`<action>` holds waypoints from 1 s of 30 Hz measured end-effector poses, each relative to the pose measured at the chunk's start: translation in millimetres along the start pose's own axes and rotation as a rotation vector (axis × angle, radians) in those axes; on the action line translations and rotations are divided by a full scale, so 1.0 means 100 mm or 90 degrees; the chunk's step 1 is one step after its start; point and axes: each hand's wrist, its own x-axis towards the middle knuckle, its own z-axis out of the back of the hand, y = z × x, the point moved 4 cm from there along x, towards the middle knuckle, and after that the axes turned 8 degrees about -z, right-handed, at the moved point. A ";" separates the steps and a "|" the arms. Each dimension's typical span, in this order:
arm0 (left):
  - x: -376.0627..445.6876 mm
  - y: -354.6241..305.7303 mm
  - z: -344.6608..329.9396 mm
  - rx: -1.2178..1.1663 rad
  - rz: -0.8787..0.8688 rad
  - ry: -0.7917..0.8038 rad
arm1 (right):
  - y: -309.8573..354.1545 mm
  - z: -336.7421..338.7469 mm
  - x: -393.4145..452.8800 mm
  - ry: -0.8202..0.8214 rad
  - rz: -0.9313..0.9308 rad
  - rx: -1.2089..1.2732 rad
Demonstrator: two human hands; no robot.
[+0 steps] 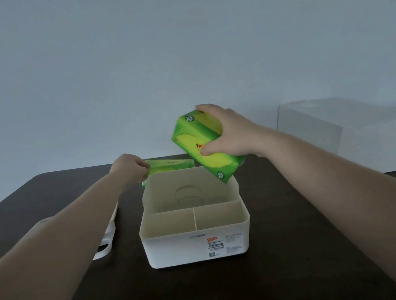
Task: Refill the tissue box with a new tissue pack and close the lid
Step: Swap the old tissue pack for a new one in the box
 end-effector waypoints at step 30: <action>-0.57 0.72 0.60 0.040 0.004 0.079 | 0.31 -0.75 -0.20 0.319 0.098 -0.307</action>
